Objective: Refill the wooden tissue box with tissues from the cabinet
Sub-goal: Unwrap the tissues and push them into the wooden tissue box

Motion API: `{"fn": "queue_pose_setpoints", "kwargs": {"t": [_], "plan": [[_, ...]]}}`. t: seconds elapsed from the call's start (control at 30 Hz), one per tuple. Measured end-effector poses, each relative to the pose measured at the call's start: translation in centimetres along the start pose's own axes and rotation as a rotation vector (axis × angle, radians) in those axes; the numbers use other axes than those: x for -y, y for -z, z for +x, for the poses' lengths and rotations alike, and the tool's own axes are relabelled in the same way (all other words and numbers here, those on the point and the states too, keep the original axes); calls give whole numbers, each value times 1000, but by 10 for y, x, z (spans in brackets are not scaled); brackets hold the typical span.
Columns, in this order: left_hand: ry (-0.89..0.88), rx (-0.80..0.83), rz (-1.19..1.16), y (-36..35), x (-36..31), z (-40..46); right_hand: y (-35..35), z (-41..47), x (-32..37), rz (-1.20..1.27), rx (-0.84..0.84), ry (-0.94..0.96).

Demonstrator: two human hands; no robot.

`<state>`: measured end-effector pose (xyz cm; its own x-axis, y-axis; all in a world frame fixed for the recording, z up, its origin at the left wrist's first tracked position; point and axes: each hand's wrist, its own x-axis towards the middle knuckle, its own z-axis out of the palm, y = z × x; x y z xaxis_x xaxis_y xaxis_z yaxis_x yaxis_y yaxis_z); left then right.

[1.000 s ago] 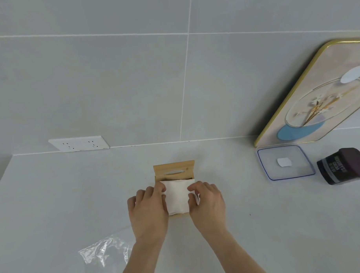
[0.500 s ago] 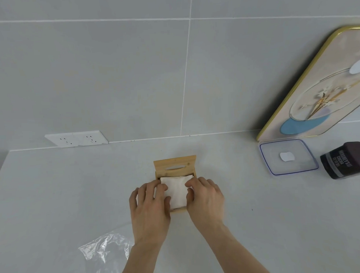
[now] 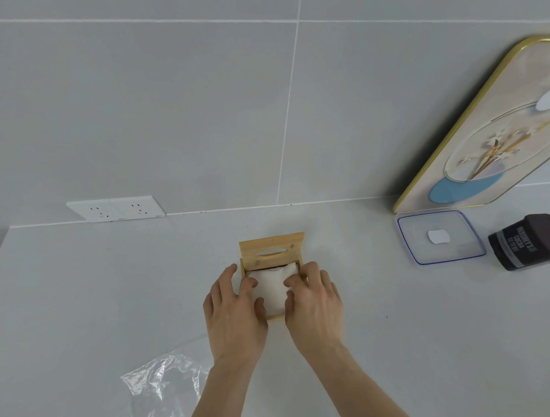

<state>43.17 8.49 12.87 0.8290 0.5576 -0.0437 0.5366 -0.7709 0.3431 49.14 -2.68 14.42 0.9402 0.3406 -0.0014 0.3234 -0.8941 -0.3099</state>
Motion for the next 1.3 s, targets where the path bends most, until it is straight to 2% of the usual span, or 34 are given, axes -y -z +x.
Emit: {"fn": "queue_pose_setpoints", "kwargs": {"t": [0.17, 0.33, 0.47, 0.7, 0.87, 1.0, 1.3], "plan": [[20, 66, 25, 3, -1, 5, 9, 7, -12, -113, 7, -12], [42, 188, 104, 9, -4, 12, 15, 23, -8, -295, 168, 57], [47, 207, 127, 12, -7, 17, 18, 30, -1, -418, 326, 68], [58, 230, 185, 14, -9, 22, 8, 41, -4, -434, 444, 16], [52, 283, 206, 15, -10, 29, 10, 42, -4, -414, 439, 13], [26, 239, 228, 17, -10, 26, 11, 38, -8, -391, 384, 37], [60, 315, 289, 16, -14, 26, 11, 36, -8, -364, 424, -12]]}}
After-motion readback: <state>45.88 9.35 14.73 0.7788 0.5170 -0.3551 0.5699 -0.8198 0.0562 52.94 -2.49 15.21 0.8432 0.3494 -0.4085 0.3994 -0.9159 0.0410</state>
